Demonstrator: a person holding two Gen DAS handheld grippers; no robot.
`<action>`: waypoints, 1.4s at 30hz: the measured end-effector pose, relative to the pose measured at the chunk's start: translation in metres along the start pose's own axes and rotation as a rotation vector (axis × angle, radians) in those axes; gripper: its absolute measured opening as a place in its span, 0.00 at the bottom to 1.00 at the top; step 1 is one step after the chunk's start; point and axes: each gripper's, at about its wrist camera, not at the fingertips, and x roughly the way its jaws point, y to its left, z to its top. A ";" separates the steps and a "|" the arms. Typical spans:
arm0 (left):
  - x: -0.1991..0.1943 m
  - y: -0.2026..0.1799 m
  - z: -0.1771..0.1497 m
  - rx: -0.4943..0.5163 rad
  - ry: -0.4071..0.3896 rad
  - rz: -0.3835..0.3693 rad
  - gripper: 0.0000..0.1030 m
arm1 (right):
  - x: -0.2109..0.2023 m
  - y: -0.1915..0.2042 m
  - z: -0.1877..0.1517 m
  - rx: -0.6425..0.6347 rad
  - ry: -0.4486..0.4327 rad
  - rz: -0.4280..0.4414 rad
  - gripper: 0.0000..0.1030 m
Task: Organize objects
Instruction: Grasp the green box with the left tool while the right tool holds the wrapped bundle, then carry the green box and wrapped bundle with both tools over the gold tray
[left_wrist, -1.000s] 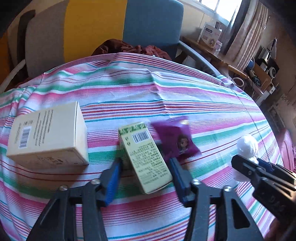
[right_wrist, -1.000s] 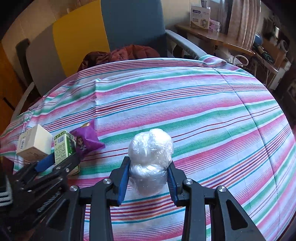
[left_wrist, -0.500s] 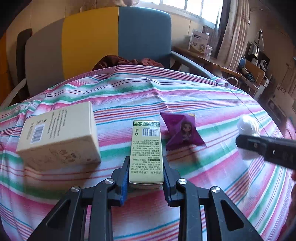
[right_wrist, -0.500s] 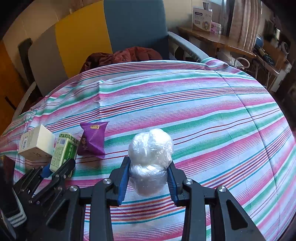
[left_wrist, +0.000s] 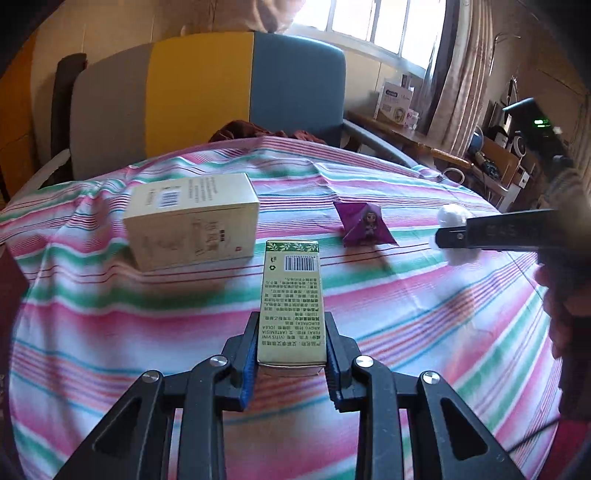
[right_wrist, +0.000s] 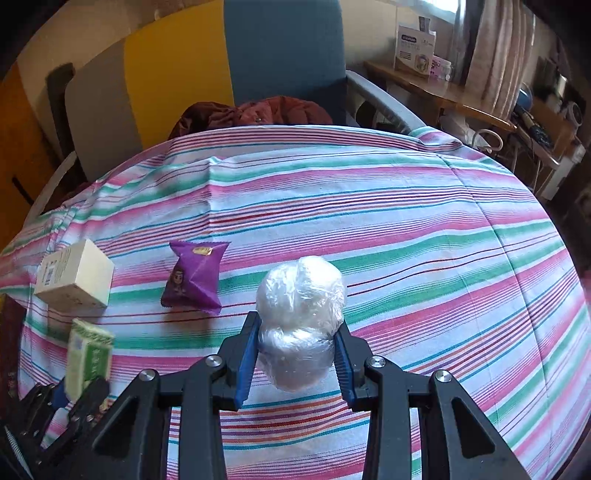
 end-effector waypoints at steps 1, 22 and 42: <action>-0.005 0.001 -0.003 0.005 -0.009 0.001 0.29 | 0.000 0.001 -0.001 -0.005 0.002 -0.003 0.37; -0.101 0.042 -0.043 0.010 -0.068 -0.023 0.29 | 0.006 0.027 -0.015 -0.093 -0.023 0.000 0.37; -0.175 0.179 -0.035 -0.220 -0.087 0.099 0.29 | -0.045 0.063 -0.008 -0.171 -0.246 -0.040 0.37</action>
